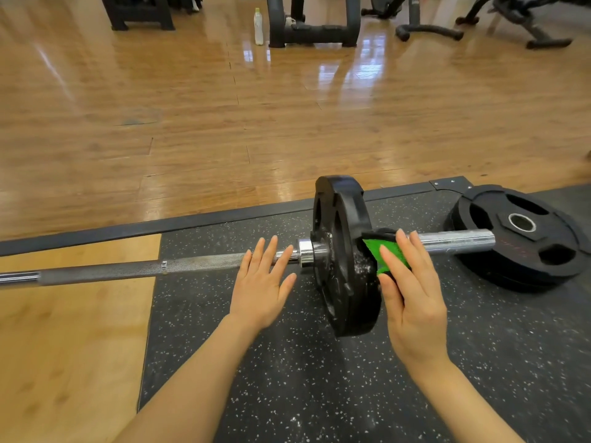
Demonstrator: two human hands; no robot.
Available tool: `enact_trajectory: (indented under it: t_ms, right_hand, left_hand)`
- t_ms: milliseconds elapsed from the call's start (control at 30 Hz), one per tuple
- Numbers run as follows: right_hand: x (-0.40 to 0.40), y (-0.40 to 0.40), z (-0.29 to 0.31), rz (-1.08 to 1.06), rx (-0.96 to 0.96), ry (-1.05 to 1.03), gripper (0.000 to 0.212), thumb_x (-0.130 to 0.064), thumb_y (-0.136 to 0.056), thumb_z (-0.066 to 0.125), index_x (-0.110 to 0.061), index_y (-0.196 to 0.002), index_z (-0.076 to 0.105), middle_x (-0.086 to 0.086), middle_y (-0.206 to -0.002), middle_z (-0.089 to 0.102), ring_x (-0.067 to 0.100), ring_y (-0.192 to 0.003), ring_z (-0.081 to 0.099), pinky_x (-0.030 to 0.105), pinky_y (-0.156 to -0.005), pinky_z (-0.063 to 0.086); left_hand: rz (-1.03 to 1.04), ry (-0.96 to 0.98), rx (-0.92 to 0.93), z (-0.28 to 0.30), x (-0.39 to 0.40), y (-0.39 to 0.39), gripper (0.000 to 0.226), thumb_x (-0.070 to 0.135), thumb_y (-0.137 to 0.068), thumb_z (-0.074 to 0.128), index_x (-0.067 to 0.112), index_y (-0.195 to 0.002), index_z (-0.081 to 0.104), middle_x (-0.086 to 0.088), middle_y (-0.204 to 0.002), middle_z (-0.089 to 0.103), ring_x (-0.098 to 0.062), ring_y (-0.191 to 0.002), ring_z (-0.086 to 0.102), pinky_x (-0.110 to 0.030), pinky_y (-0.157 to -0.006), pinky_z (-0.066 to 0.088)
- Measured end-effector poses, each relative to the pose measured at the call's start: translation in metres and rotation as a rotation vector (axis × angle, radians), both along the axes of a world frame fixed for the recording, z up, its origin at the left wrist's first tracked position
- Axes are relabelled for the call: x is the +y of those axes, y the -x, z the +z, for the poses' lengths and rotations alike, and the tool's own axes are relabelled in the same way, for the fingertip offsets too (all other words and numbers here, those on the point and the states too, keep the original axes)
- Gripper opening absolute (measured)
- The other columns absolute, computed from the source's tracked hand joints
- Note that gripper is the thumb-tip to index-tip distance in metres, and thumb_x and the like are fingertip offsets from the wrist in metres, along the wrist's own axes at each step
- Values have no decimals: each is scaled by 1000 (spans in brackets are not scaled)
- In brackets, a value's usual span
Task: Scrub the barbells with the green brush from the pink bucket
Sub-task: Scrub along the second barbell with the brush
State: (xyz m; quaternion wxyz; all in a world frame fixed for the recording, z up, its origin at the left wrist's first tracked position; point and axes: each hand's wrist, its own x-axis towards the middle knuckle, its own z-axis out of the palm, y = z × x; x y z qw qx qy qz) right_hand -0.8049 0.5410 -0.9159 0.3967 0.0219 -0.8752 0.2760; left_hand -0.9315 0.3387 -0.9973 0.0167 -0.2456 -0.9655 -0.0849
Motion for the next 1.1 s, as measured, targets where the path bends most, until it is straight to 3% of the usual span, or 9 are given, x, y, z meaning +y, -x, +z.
enact_trajectory:
  t_ms: [333, 533, 700, 800, 933, 1100]
  right_hand:
    - [15, 32, 16, -33, -26, 25, 38, -20, -99, 44, -1, -130, 55, 11, -145, 43, 26, -142, 30, 33, -117, 24]
    - [13, 72, 30, 3, 7, 9, 37, -19, -99, 46, -1, -129, 57, 12, -144, 45, 27, -141, 31, 34, -117, 25]
    - [2, 110, 25, 76, -110, -134, 39, -23, -98, 43, -3, -129, 58, 12, -142, 49, 27, -138, 35, 24, -117, 20]
    - [3, 107, 16, 52, -108, -156, 39, -22, -98, 44, -1, -127, 59, 13, -137, 54, 26, -135, 40, 25, -116, 24]
    - [0, 74, -9, 25, -61, -152, 38, -17, -97, 48, 3, -128, 57, 14, -140, 49, 28, -137, 38, 31, -117, 25]
    - [-2, 51, -33, 16, -82, -171, 39, -19, -98, 46, 0, -132, 53, 13, -146, 42, 28, -141, 32, 33, -117, 25]
  left_hand:
    - [-18, 69, -44, 11, 1, 32, 74, 64, -81, -15, 31, -146, -18, 2, -155, -25, -18, -141, -28, -36, -117, -14]
    - [73, 91, 67, -1, -23, 36, 69, 63, -92, -4, 29, -151, 5, -4, -159, 4, -25, -147, -2, -45, -118, 3]
    - [77, 97, 95, -8, -22, 43, 64, 62, -95, 5, 32, -152, 3, -2, -159, 2, -26, -147, -1, -41, -116, -4]
    - [80, 111, 110, -9, -22, 45, 65, 63, -93, 1, 33, -151, 1, 0, -159, -1, -25, -147, -6, -40, -115, -8]
    - [97, 113, 101, -9, -21, 47, 64, 61, -96, 7, 30, -151, 12, -4, -158, 13, -27, -146, 7, -42, -115, 0]
    - [101, 93, 89, -10, -19, 49, 67, 63, -93, 4, 32, -151, 5, -2, -159, 2, -25, -147, -4, -42, -116, -6]
